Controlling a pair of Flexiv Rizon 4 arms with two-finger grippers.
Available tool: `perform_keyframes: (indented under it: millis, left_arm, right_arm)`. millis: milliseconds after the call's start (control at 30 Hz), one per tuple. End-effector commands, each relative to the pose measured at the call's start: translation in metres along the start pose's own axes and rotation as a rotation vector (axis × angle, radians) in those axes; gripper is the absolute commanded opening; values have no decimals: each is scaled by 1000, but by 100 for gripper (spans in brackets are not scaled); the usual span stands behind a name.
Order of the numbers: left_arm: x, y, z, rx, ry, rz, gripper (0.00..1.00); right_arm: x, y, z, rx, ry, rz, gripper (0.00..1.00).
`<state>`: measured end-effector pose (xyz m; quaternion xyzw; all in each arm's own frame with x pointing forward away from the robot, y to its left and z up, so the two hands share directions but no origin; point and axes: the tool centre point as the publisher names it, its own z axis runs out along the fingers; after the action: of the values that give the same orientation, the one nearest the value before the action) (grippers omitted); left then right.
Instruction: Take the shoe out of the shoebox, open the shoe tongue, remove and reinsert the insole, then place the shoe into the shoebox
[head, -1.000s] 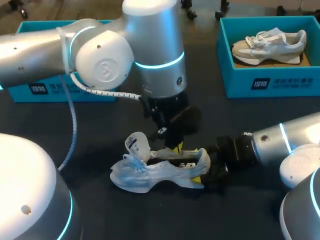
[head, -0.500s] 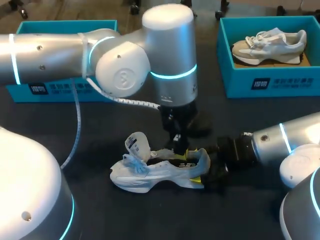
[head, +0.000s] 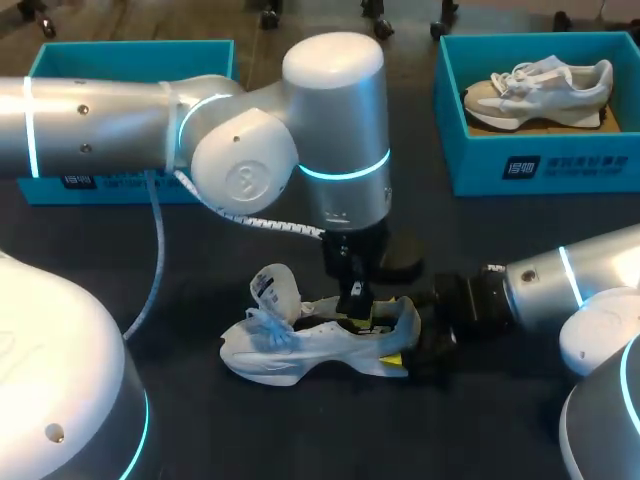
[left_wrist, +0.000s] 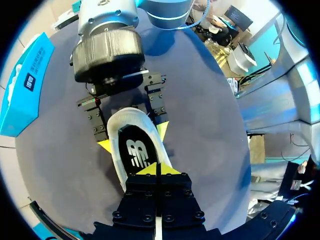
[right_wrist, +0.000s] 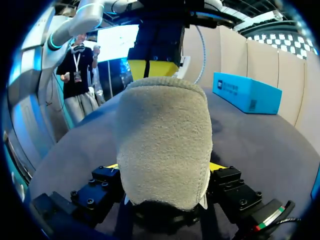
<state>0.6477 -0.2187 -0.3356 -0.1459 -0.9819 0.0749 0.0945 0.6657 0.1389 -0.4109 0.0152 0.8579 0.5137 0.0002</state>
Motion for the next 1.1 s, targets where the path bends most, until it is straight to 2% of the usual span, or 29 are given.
perform_keyframes:
  millis: [33,133,333,367,400,900,1100]
  left_arm:
    - [0,4,2,9,-1,2,0]
    - [0,4,2,9,-1,2,0]
    - [1,11,21,-21,39,-13,0]
    - [1,14,25,-25,77,-54,0]
    - [3,17,25,-43,116,-85,0]
    - [3,17,25,-43,116,-85,0]
    - [1,26,30,-49,155,-112,0]
  right_arm:
    - [0,2,0,6,0,0,0]
    - [0,2,0,6,0,0,0]
    - [0,2,0,6,0,0,0]
    - [0,2,0,6,0,0,0]
    - [0,2,0,6,0,0,0]
    - [0,2,0,6,0,0,0]
    - [0,2,0,6,0,0,0]
